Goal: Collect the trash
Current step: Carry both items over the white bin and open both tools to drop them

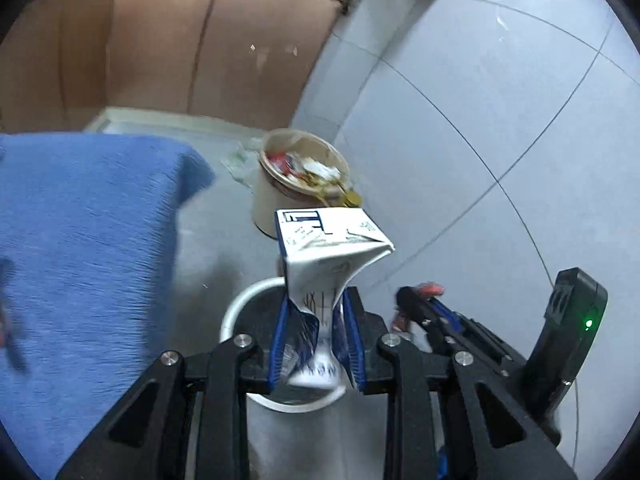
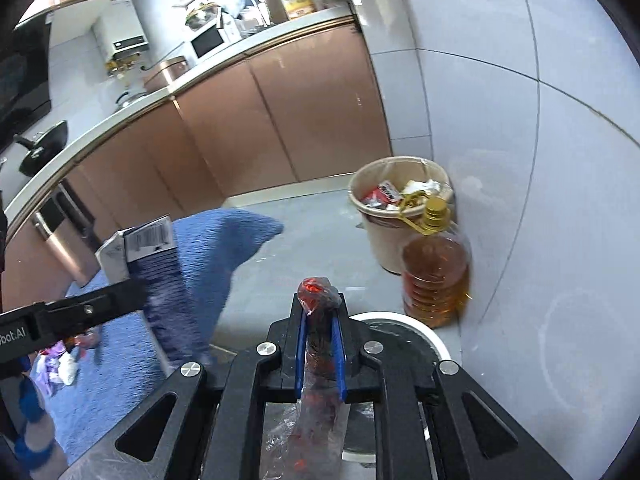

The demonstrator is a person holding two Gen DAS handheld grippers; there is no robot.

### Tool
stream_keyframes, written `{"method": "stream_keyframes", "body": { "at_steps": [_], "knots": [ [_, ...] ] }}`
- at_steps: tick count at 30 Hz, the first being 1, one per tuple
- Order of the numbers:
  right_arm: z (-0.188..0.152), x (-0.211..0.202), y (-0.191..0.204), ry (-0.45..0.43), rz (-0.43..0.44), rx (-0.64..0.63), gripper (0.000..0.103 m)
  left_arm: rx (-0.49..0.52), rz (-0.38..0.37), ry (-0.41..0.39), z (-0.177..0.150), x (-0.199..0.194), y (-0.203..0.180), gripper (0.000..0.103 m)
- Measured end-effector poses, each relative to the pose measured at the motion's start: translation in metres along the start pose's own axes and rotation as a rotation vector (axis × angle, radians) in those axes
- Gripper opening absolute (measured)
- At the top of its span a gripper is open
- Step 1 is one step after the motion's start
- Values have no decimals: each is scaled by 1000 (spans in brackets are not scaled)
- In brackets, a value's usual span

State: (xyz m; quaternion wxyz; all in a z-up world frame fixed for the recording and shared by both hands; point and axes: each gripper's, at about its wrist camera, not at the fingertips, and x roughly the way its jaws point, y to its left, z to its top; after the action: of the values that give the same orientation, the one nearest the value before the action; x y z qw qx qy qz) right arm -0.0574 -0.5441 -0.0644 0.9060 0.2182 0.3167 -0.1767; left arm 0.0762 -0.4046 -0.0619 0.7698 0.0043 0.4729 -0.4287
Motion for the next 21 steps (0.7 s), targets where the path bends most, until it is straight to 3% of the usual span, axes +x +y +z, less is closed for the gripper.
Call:
{"method": "stream_keyframes", "body": {
  "at_steps": [4, 5, 16, 21],
  "knots": [
    [1, 4, -8, 4, -35, 14, 42, 9, 6, -2, -2, 2, -1, 33],
    [2, 3, -10, 2, -39, 15, 44, 10, 9, -8, -3, -1, 0, 36],
    [12, -39, 10, -71, -24, 1, 44, 48, 56, -144, -12, -72, 5, 37],
    [20, -79, 38, -139, -2, -34, 47, 78, 93, -249, -18, -123, 6, 50]
  ]
}}
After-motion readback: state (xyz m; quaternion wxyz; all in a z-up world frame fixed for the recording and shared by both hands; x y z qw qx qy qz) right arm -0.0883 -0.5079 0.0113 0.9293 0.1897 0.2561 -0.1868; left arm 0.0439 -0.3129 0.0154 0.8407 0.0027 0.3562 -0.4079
